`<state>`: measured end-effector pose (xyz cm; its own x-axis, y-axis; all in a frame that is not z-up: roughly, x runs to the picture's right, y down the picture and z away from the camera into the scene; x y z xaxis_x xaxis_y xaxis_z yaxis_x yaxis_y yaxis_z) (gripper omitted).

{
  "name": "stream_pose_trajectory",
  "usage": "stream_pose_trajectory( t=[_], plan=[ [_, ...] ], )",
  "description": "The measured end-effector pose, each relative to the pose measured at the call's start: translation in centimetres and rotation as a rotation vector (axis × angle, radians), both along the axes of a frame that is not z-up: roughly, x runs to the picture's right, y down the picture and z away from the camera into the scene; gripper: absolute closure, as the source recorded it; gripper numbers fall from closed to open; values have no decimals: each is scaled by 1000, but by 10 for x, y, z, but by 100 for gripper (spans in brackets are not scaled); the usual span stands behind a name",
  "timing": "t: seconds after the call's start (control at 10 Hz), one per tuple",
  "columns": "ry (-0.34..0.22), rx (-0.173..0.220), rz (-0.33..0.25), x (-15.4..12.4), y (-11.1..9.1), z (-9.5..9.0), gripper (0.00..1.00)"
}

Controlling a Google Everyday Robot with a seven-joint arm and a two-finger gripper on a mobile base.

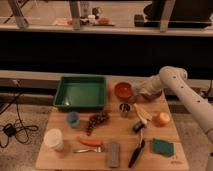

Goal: Place towel in purple bowl

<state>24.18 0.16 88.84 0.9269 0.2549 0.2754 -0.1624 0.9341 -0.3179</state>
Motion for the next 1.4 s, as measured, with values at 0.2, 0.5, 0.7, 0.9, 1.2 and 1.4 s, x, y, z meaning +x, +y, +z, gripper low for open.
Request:
stream_pose_trajectory(
  t=[0.2,0.5,0.7,0.9,1.2,1.4],
  plan=[
    [29,7,44,14,-15,17,94],
    [88,16,108,39,-37,45,94],
    [135,18,148,58,-36,49,94],
    [159,18,173,62,-35,49,94],
    [164,18,178,65,-34,48,86],
    [162,18,175,63,-34,49,65]
  ],
)
